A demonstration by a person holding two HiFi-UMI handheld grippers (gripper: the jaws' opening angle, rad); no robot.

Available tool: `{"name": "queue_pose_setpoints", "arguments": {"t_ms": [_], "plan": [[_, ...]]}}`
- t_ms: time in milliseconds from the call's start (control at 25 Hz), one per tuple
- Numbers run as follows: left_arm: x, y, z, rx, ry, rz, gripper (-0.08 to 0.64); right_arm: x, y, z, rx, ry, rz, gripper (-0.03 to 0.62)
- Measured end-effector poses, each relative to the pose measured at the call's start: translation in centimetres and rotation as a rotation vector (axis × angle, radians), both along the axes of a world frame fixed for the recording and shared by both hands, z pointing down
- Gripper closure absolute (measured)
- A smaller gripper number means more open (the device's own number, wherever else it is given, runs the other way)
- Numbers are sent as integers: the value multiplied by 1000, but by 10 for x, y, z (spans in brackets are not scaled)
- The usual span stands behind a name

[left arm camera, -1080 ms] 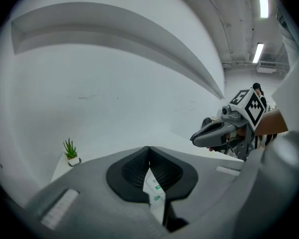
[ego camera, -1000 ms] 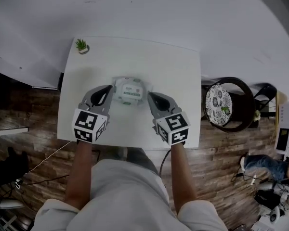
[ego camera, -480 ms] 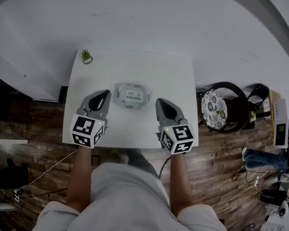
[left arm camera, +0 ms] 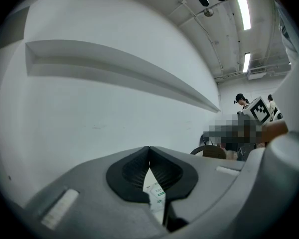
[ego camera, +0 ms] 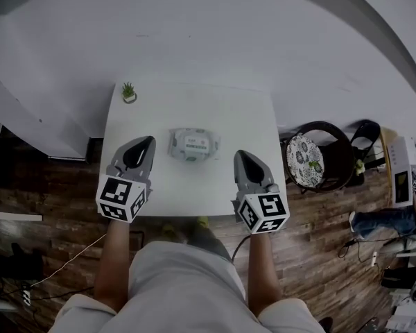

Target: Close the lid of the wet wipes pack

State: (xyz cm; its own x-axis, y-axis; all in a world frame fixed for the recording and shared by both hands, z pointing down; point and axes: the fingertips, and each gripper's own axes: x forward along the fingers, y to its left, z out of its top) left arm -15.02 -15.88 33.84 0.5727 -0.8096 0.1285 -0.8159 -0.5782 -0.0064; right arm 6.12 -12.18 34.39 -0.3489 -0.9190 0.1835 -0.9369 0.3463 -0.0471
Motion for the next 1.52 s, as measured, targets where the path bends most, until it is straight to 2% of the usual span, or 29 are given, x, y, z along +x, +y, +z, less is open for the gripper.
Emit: {"name": "queue_pose_setpoints", "arguments": {"t_ms": [280, 600, 840, 960, 1280, 1520], "plan": [[-8, -1, -16, 29, 1, -49, 557, 19, -3, -19, 44, -24, 17, 589], [13, -5, -33, 61, 14, -86, 557, 48, -11, -28, 73, -48, 1, 589], [21, -8, -43, 83, 3, -121, 557, 60, -18, -32, 100, -5, -4, 589], [22, -9, -45, 87, -2, -128, 557, 66, -22, -31, 96, -13, 18, 589], [28, -11, -47, 93, -1, -110, 557, 72, -30, -31, 87, -27, 43, 589], [20, -16, -47, 89, 1, -146, 557, 70, -32, -35, 94, -18, 43, 589]]}}
